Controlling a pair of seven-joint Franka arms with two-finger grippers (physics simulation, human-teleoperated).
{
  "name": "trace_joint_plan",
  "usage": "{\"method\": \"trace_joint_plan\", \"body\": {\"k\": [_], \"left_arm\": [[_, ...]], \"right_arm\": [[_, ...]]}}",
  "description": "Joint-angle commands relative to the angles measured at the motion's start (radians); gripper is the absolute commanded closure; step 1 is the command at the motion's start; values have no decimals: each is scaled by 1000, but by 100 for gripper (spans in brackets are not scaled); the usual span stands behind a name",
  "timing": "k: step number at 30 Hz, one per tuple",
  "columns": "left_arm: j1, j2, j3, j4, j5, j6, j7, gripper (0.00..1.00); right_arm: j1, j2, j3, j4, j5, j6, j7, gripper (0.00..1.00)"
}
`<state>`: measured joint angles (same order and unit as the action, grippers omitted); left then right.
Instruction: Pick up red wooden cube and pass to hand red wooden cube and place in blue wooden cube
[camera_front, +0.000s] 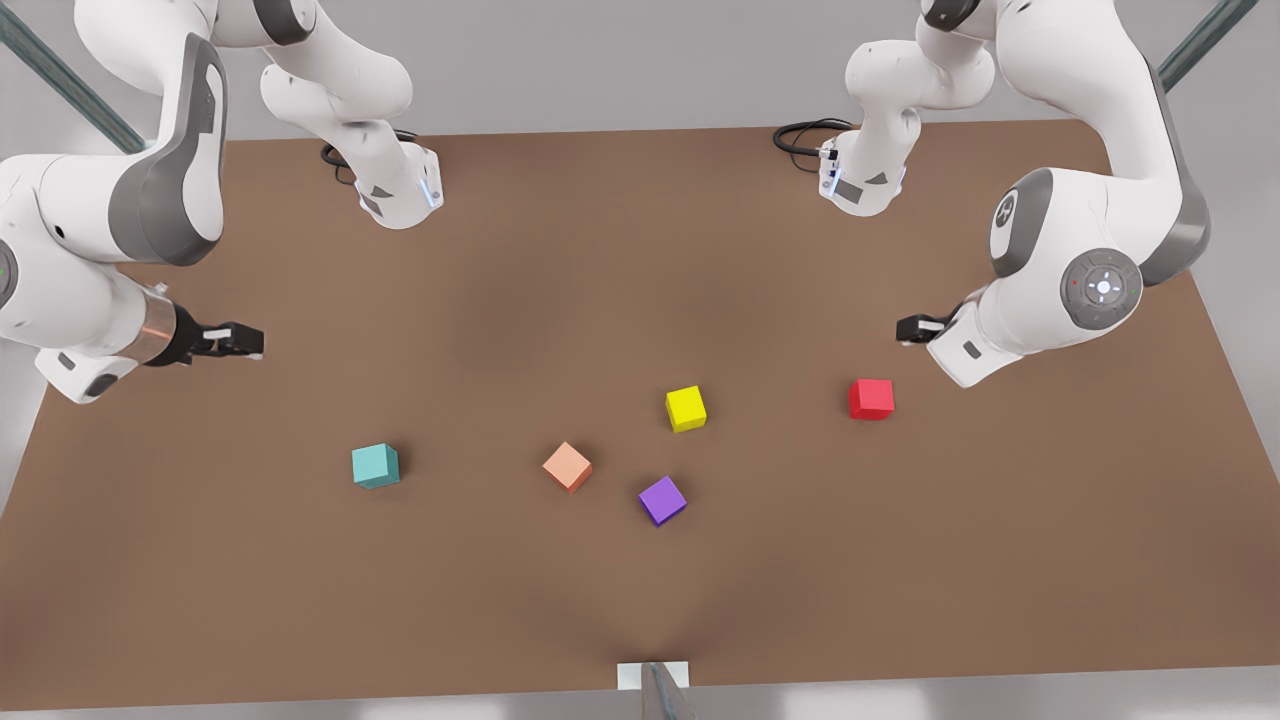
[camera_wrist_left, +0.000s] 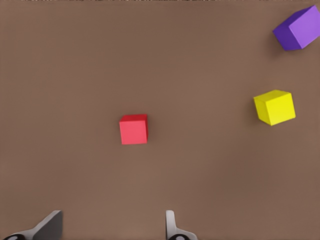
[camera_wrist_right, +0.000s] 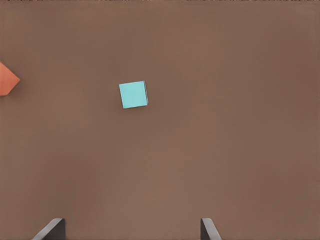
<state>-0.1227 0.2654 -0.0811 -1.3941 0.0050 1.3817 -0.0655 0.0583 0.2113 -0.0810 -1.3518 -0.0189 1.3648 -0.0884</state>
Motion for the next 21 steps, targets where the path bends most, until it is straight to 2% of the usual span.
{"method": "trace_joint_plan", "body": {"k": [1,2,3,6,8,12,21], "left_arm": [[0,2,0,0,0,22,-17,0],[0,3,0,-2,1,23,-17,0],[0,0,1,-71,0,82,-19,0],[0,17,11,-448,0,523,-16,0],[3,40,41,-569,0,733,-17,0],[9,60,44,-628,-2,795,-16,0],[14,132,44,-648,1,826,-16,0]], "right_arm": [[0,-1,0,0,1,31,-11,0],[0,-1,0,0,1,31,-8,0],[0,0,0,0,0,31,-8,0],[-2,6,0,0,2,43,-4,0],[-2,8,0,0,2,45,-4,0],[-2,8,1,-13,2,49,-4,0],[-2,10,1,-21,5,51,-5,0]]}}
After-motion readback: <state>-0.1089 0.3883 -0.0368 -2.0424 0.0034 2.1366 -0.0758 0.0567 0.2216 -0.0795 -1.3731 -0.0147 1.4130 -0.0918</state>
